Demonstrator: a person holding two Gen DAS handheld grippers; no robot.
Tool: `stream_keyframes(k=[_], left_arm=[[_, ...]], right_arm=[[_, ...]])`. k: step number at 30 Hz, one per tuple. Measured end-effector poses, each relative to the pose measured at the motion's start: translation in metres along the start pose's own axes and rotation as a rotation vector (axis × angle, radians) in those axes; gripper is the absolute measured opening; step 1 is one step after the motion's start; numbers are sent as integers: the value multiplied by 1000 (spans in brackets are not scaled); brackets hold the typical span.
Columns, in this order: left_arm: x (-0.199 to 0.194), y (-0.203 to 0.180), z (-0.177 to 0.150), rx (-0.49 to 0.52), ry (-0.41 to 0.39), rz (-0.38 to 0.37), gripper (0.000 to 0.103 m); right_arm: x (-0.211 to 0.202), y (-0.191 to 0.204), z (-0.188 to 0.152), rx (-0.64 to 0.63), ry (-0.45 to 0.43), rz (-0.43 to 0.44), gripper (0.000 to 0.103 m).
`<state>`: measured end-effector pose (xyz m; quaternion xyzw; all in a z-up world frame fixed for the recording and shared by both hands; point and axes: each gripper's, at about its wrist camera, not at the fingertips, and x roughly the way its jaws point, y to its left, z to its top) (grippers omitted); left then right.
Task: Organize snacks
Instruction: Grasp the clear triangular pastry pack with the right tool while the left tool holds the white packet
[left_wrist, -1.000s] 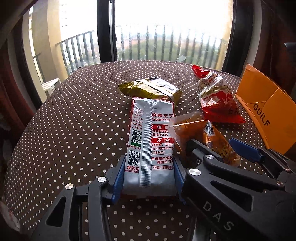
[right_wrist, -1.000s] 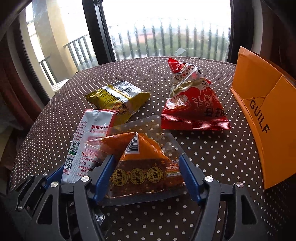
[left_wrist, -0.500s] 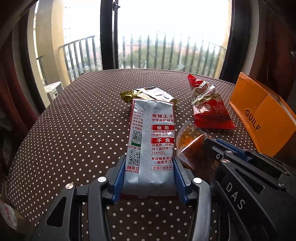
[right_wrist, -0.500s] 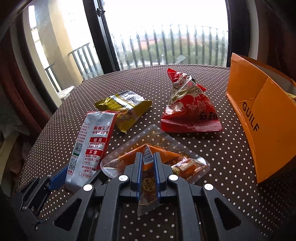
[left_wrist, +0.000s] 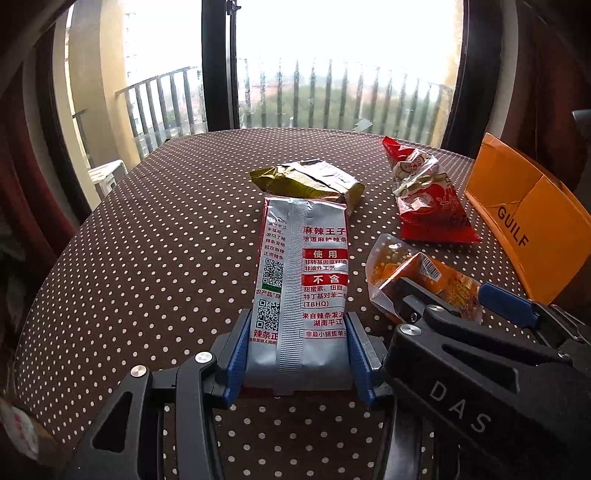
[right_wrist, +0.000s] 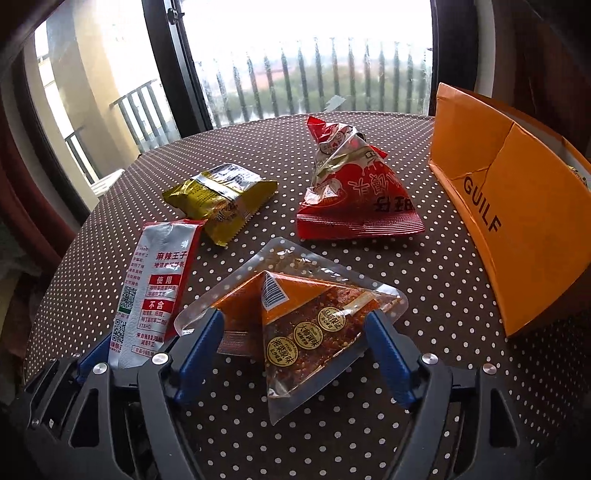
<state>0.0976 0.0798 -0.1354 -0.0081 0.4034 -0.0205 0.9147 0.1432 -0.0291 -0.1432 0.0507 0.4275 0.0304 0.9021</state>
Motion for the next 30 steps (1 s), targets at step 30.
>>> stream_keyframes(k=[30], left_arm=[[-13,21,-19,-26,-11,16,49]], right_arm=[[-29,10,-15,-26,-54,5,95]])
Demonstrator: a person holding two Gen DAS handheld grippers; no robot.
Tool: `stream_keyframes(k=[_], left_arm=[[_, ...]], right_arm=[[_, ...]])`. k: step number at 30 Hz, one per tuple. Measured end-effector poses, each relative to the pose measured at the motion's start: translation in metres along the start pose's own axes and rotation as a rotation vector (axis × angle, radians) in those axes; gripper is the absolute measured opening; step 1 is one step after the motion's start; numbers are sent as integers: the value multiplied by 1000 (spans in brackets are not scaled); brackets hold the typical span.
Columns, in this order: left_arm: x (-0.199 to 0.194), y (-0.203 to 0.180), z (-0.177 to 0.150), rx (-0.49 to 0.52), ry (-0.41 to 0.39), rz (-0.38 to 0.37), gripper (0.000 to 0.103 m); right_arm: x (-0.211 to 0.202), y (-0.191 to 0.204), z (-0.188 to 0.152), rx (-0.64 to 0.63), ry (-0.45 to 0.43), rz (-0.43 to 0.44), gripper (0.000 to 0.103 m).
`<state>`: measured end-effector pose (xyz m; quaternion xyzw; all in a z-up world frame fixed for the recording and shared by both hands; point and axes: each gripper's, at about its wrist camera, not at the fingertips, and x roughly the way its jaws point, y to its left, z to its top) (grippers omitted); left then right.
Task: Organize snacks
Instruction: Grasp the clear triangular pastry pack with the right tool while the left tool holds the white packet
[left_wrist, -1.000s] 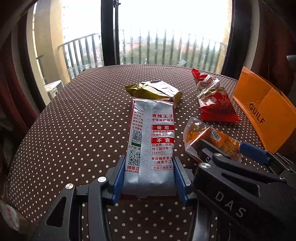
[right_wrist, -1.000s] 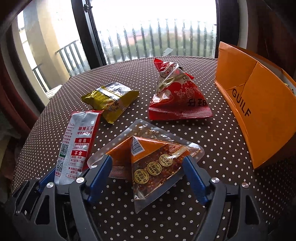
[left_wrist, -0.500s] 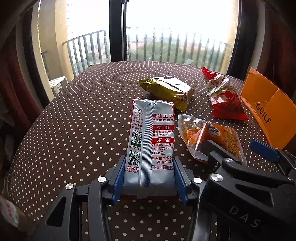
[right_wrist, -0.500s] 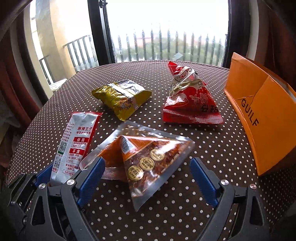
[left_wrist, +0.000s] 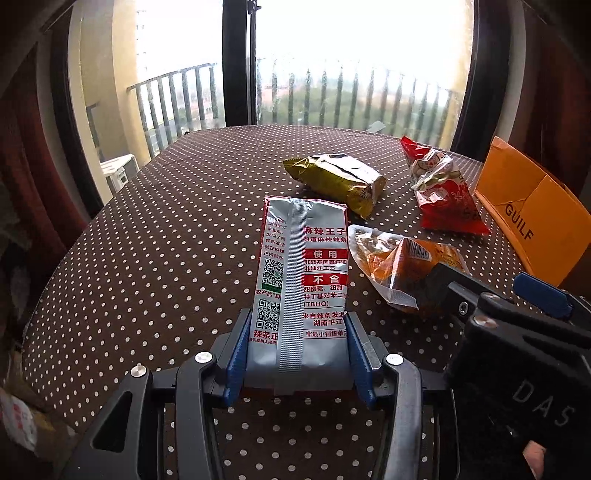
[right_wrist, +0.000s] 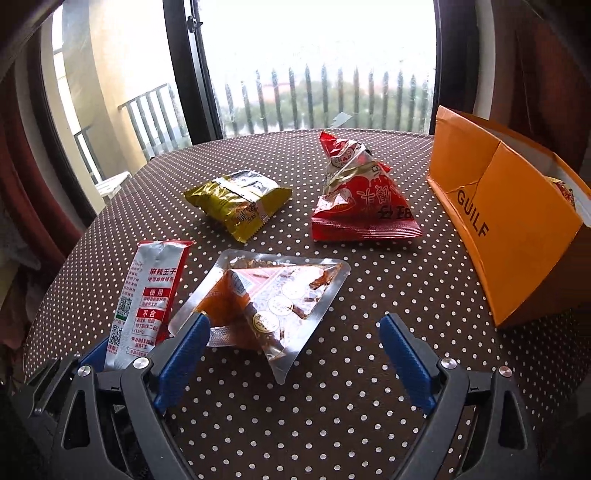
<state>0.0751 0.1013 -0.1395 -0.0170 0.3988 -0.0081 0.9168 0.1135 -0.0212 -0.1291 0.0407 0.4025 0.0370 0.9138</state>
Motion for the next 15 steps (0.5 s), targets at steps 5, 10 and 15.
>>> stream_keyframes(k=[5,10,15], left_arm=[[-5,3,4,13,-12,18,49],[-2,7,6,24,-4,24,49],[8,12,7,27,24,31,49]], right_arm=[[-5,14,6,-54,-11,27,95],[8,30,8,-108,27,5,95],[27,38,7,-113,87,-4,95]])
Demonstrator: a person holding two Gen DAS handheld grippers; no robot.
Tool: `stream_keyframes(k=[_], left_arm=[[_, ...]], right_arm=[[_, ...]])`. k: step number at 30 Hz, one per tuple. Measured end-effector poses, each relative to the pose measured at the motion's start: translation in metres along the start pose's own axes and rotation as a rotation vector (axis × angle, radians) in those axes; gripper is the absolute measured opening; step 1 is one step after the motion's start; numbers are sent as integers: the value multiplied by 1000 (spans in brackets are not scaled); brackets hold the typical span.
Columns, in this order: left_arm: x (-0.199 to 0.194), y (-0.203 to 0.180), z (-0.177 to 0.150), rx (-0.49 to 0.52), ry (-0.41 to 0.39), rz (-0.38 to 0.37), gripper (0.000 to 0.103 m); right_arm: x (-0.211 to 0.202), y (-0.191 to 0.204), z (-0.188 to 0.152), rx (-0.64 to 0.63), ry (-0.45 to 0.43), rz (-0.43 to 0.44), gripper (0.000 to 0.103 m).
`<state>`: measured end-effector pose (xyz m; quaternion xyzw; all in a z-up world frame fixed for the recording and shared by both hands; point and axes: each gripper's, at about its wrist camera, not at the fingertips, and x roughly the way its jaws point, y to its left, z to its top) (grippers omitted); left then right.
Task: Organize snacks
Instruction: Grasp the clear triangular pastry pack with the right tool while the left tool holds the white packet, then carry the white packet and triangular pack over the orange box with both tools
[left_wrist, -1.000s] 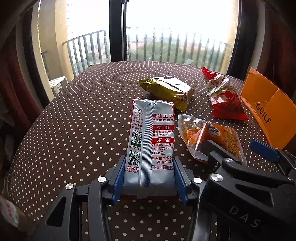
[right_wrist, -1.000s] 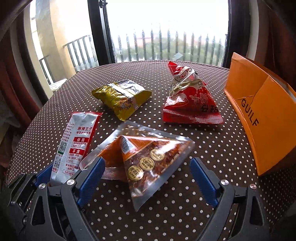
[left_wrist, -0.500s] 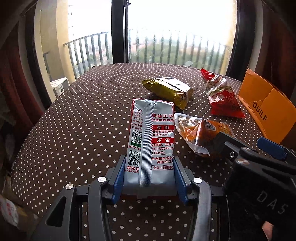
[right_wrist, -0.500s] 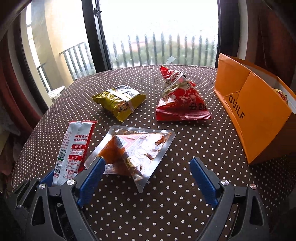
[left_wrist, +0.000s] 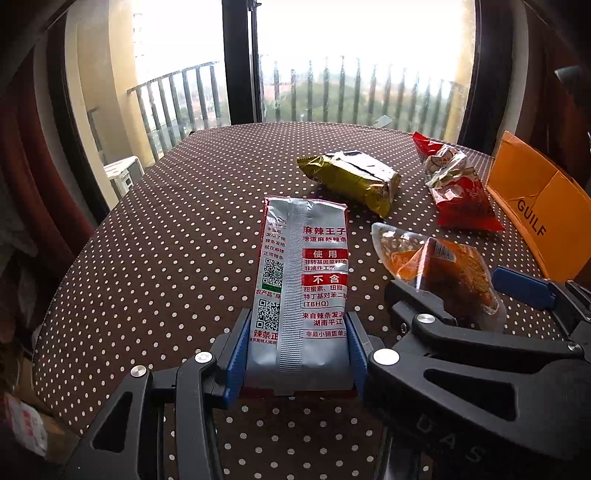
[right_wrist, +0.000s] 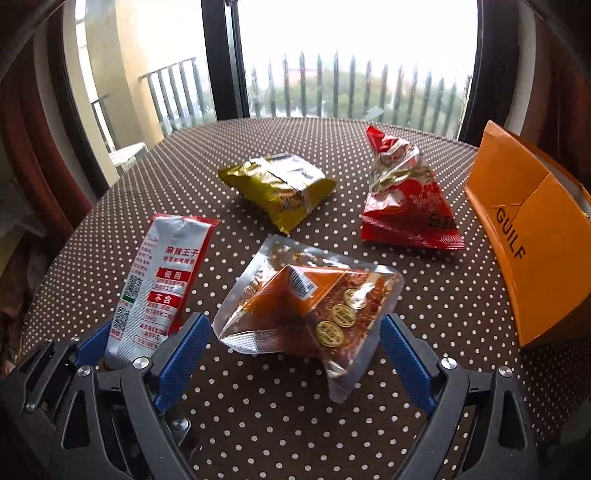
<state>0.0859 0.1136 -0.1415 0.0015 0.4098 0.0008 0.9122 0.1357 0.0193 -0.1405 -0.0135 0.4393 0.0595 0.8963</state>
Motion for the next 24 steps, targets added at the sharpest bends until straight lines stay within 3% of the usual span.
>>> stream_keyframes(k=[5,9,17,24], left_arm=[[10,0,3,-4,25,-6,49],[16,-5,7,4,32,-8,49],[20,-19,12,11,37,-49,49],[11,-38,16,27,10,-58,49]], right_arm=[[14,-1,3,0,2,-65,95],[23,-10,4,29,6,-45,92],[15,-18,6,30,-34,-1,69],[5,-35,4,85,-28,71,58]])
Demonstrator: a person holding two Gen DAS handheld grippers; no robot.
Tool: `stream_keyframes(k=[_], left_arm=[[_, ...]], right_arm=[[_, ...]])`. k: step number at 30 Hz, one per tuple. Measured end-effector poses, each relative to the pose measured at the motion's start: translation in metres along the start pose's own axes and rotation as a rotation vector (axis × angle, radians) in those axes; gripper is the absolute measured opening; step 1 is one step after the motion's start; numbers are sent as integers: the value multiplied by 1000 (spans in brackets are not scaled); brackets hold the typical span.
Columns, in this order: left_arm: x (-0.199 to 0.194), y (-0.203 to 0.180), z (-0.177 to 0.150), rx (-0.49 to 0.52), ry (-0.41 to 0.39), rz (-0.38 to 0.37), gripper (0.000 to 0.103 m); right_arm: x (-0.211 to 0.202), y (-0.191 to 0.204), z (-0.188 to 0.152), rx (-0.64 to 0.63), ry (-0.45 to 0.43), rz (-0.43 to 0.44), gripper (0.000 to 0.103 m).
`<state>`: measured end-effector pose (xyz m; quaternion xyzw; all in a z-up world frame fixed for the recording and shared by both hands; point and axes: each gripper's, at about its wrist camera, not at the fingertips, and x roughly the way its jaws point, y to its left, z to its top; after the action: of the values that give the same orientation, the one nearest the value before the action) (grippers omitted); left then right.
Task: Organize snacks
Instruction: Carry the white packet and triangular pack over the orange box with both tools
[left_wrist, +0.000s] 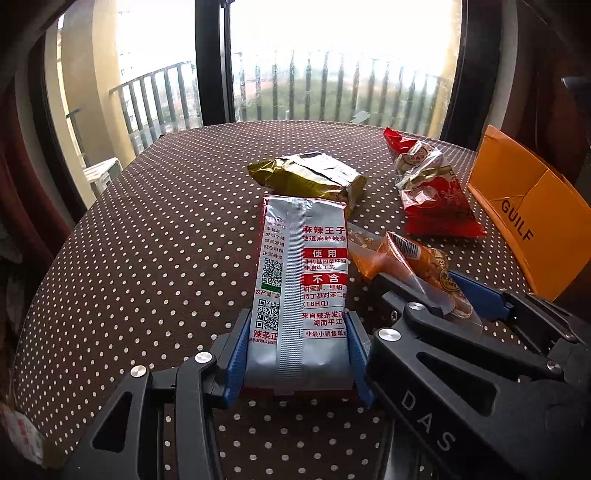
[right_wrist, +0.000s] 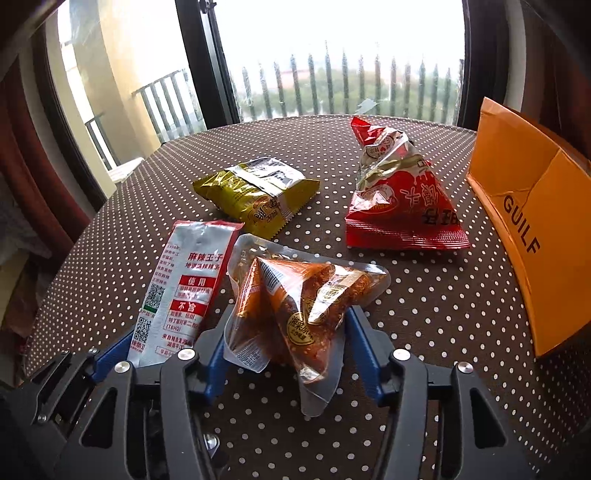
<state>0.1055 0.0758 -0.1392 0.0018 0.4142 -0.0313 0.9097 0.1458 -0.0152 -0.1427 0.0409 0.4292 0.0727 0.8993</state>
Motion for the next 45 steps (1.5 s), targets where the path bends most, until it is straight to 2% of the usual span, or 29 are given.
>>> stream_keyframes(k=[11,33,45], left_arm=[[-29,-26,11,18,-57,-13,49],[-103,-79,64,19,-231,-13,49],[-105,-119,98,42,-289,-39,49]], right_arm=[[-33,-22,6,24,-45,3,56],[-122,-64,51,29,-228,9,56],[-140,-98,79,58,-313,0,56]])
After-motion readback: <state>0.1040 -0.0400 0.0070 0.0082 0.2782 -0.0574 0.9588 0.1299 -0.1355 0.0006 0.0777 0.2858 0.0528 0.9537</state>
